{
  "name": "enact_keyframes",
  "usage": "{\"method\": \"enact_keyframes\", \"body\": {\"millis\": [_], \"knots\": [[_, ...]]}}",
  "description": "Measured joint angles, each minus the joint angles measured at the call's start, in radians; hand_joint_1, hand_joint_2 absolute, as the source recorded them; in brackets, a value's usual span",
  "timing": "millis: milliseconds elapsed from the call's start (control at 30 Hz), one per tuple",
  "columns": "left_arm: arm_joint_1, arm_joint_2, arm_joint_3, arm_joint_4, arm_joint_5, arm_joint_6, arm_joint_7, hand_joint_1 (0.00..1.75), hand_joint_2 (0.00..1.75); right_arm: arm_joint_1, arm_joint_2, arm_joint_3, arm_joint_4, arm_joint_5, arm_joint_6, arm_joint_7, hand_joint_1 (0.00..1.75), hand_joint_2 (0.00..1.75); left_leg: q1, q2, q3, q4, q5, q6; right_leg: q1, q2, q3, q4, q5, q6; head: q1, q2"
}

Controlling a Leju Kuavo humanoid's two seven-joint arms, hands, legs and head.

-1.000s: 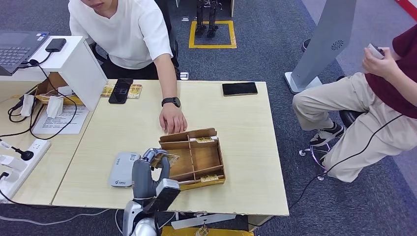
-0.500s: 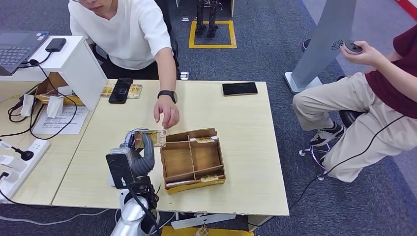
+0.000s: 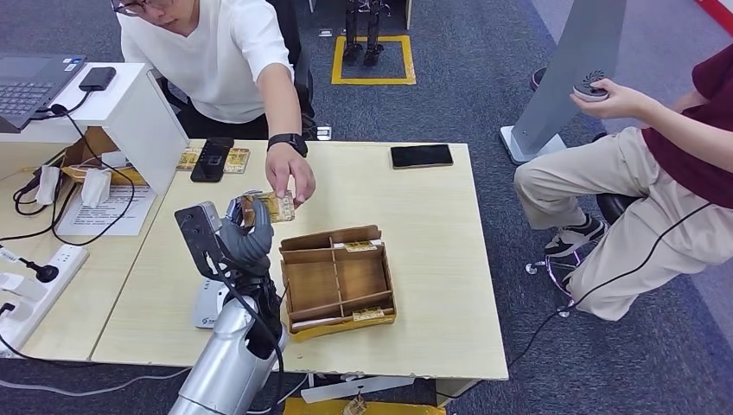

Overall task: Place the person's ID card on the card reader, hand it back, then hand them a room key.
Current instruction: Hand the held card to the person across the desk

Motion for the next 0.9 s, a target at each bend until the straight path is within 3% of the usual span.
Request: {"method": "enact_keyframes", "body": {"millis": [200, 233, 333, 367, 600, 733, 900], "knots": [[-0.077, 0.002, 0.0, 0.112, -0.042, 0.079, -0.025, 1.73, 1.75, -0.005, 0.0, -0.006, 0.0, 0.022, 0.0, 0.011, 0.0, 1.75, 0.0, 0.0, 0.0, 0.0, 0.0, 0.0, 0.0, 0.0, 0.0, 0.0, 0.0, 0.0, 0.0, 0.0], [-0.09, 0.002, 0.0, 0.133, -0.053, 0.089, -0.032, 1.5, 1.75, -0.006, 0.0, -0.006, 0.0, 0.026, 0.0, 0.014, 0.0, 1.75, 0.0, 0.0, 0.0, 0.0, 0.0, 0.0, 0.0, 0.0, 0.0, 0.0, 0.0, 0.0, 0.0, 0.0], [-0.118, 0.002, 0.002, 0.202, -0.106, 0.104, -0.047, 0.24, 1.75, -0.008, 0.0, -0.008, 0.001, 0.033, 0.0, 0.018, 0.0, 1.75, 0.0, 0.0, 0.0, 0.0, 0.0, 0.0, 0.0, 0.0, 0.0, 0.0, 0.0, 0.0, 0.0, 0.0], [-0.125, 0.002, 0.003, 0.225, -0.128, 0.106, -0.051, 0.03, 1.75, -0.009, 0.0, -0.008, 0.002, 0.035, 0.0, 0.019, 0.0, 1.75, 0.0, 0.0, 0.0, 0.0, 0.0, 0.0, 0.0, 0.0, 0.0, 0.0, 0.0, 0.0, 0.0, 0.0], [-0.146, -0.017, 0.045, 0.325, -0.26, 0.111, -0.086, 0.0, 1.75, -0.012, 0.0, -0.011, 0.012, 0.038, 0.0, 0.022, 0.0, 1.75, 0.0, 0.0, 0.0, 0.0, 0.0, 0.0, 0.0, 0.0, 0.0, 0.0, 0.0, 0.0, 0.0, 0.0], [-0.147, -0.029, 0.068, 0.337, -0.268, 0.112, -0.085, 0.0, 0.0, -0.013, 0.0, -0.012, 0.016, 0.036, 0.0, 0.022, 0.0, 1.75, 0.0, 0.0, 0.0, 0.0, 0.0, 0.0, 0.0, 0.0, 0.0, 0.0, 0.0, 0.0, 0.0, 0.0], [-0.146, -0.031, 0.076, 0.339, -0.252, 0.107, -0.07, 0.0, 0.0, -0.013, 0.0, -0.015, 0.017, 0.027, 0.0, 0.02, 0.0, 1.75, 0.0, 0.0, 0.0, 0.0, 0.0, 0.0, 0.0, 0.0, 0.0, 0.0, 0.0, 0.0, 0.0, 0.0]]}}
